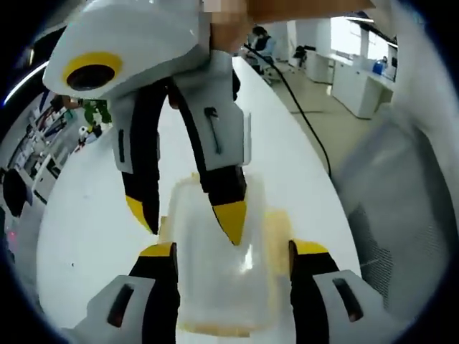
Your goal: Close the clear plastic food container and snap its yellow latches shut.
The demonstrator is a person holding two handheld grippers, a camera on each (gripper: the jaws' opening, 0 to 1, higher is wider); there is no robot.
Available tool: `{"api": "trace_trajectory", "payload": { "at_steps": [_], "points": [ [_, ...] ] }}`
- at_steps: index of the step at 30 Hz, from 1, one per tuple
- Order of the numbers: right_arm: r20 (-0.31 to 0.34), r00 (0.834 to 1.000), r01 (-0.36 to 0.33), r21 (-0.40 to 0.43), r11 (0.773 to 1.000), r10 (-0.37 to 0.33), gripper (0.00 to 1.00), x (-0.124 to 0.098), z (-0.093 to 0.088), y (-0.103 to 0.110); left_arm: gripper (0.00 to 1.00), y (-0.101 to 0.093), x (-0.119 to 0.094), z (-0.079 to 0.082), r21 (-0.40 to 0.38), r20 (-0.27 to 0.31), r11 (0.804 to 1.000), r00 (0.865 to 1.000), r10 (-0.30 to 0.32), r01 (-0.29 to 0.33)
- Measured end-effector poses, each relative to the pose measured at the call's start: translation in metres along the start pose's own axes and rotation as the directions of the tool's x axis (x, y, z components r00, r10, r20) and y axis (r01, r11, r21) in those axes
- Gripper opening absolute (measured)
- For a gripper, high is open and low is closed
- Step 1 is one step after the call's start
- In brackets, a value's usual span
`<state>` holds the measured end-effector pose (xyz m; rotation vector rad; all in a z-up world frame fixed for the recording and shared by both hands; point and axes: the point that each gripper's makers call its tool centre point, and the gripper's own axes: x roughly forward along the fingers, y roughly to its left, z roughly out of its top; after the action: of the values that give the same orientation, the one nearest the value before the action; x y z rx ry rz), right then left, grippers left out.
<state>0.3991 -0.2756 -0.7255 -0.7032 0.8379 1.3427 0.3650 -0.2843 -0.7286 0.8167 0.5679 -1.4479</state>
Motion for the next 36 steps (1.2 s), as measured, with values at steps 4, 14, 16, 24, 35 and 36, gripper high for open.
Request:
{"api": "trace_trajectory", "payload": {
  "at_steps": [4,14,16,24,35,36],
  "points": [
    [-0.042,0.999,-0.026,0.007,1.0,0.026,0.47,0.002,-0.008,-0.005,0.61,-0.002,0.004,-0.002,0.006,-0.005,1.0,1.0,0.013,-0.013],
    [-0.084,0.989,-0.118,0.017,0.993,0.119,0.49,0.005,-0.009,-0.006,0.59,0.003,0.008,-0.003,0.07,-0.025,0.996,0.998,0.063,-0.061],
    [-0.085,0.988,-0.129,0.025,0.991,0.13,0.49,0.006,-0.009,-0.006,0.59,0.003,0.008,-0.003,0.073,-0.026,0.995,0.998,0.063,-0.061],
    [-0.114,0.978,-0.171,0.059,0.984,0.177,0.5,0.009,-0.009,-0.005,0.59,0.004,0.01,-0.003,0.087,-0.04,0.993,0.996,0.081,-0.077],
    [-0.176,0.964,-0.185,0.086,0.979,0.198,0.48,0.012,-0.009,-0.001,0.57,0.003,0.01,-0.005,0.097,-0.068,0.992,0.994,0.087,-0.08],
    [-0.18,0.964,-0.184,0.088,0.979,0.197,0.48,0.012,-0.01,-0.001,0.57,0.004,0.01,-0.005,0.094,-0.076,0.992,0.993,0.088,-0.081]
  ]
}}
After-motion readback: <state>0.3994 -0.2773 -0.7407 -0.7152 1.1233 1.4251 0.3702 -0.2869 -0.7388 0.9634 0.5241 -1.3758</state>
